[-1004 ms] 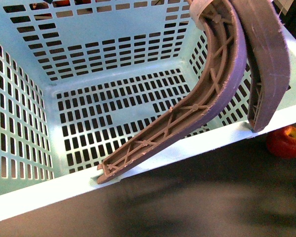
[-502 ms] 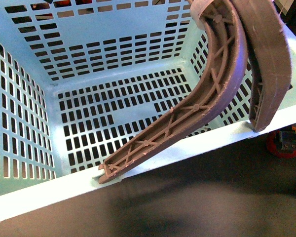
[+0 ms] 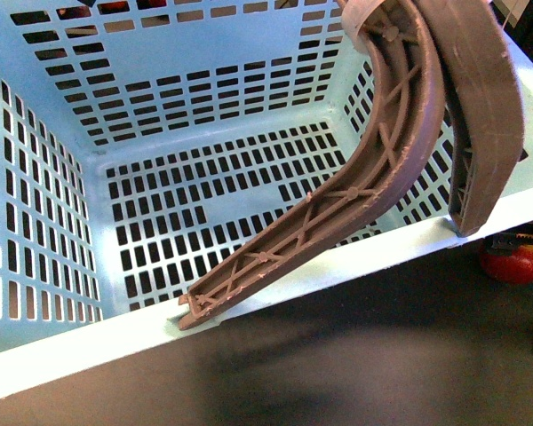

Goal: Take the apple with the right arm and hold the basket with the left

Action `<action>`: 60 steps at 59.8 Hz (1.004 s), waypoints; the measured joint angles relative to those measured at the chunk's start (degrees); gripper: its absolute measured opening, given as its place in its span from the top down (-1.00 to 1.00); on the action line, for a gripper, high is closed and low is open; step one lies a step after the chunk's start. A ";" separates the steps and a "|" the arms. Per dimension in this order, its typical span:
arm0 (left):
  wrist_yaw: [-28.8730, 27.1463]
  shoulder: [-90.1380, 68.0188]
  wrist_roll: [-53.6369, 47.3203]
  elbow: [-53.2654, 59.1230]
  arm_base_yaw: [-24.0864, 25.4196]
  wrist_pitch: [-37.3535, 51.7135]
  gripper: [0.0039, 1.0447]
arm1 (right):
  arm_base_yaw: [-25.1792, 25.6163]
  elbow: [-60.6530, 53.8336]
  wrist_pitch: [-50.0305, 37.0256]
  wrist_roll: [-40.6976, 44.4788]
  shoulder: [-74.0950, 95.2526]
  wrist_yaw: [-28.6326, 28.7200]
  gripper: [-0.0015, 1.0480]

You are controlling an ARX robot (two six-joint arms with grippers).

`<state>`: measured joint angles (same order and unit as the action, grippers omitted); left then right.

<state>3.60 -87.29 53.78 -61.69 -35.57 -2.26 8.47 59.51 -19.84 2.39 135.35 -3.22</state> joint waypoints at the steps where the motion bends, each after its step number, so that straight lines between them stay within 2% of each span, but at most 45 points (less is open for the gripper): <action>1: 0.00 0.00 0.00 0.00 0.00 0.00 0.70 | 0.09 0.48 0.31 0.00 0.35 0.02 -0.83; 28: 0.00 0.00 0.00 0.00 0.00 0.00 0.70 | 0.83 7.85 3.52 -0.26 7.26 -0.17 -0.83; 36: 0.00 0.00 0.00 0.00 0.00 0.00 0.70 | 0.83 7.82 3.37 -0.42 7.54 0.17 -0.57; 39: 0.00 0.00 0.00 0.00 0.00 0.00 0.70 | 0.96 7.58 2.99 -0.42 7.52 0.46 -0.52; 60: -0.02 0.00 -0.02 0.00 0.00 0.00 0.70 | 2.91 -1.77 -1.86 0.24 -1.36 5.68 -0.52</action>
<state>3.57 -87.29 53.76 -61.69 -35.57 -2.26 11.38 57.74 -21.69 2.63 133.99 2.46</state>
